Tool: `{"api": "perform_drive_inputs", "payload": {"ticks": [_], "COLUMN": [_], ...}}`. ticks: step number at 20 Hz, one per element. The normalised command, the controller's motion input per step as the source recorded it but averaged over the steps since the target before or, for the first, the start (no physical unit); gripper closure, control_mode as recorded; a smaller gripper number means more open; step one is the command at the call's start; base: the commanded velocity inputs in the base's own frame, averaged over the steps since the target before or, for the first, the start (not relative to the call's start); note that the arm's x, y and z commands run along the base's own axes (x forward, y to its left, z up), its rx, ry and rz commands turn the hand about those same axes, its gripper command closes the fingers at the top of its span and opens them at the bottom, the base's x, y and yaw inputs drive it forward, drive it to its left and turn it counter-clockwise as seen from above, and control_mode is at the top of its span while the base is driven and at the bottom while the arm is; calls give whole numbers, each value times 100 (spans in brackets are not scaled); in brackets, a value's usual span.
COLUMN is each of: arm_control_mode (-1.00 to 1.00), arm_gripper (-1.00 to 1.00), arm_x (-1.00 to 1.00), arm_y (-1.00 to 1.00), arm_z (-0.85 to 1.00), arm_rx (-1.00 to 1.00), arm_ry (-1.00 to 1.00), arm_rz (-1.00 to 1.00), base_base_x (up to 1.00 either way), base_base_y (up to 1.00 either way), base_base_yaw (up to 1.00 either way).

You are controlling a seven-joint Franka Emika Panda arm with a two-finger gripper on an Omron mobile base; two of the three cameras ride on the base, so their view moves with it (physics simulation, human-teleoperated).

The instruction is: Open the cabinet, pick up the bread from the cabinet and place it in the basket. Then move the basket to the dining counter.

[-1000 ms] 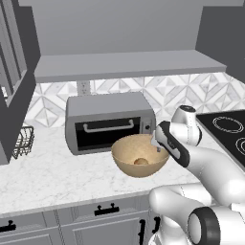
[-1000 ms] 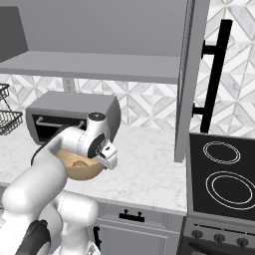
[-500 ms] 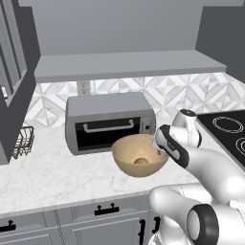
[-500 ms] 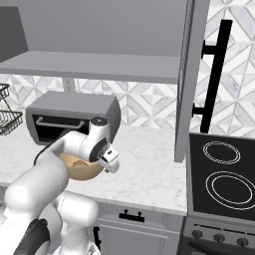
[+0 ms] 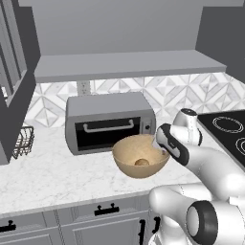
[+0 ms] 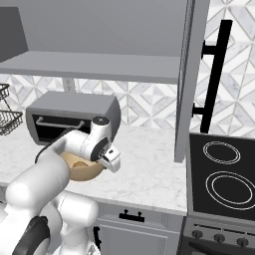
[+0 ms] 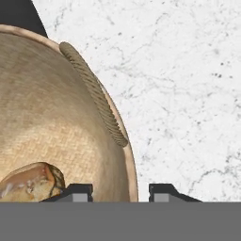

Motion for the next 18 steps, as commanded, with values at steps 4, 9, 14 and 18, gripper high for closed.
{"api": "perform_drive_inputs", "payload": {"ticks": [4, 9, 14, 18], "arm_control_mode": [-100, -100, -100, -100], "arm_gripper": [100, 100, 100, 100], "arm_x": [0, -6, -19, -25], "arm_y": [0, 0, 0, -14], "arm_z": [0, 6, 64, 79], "arm_rx": [0, 0, 1, 12], "arm_ry": [0, 0, 0, 0], "arm_rz": [0, -1, -12, -16], "base_base_x": [0, 0, 0, 0], "base_base_y": [0, 0, 0, 0], "base_base_yaw": [0, 0, 0, 0]}}
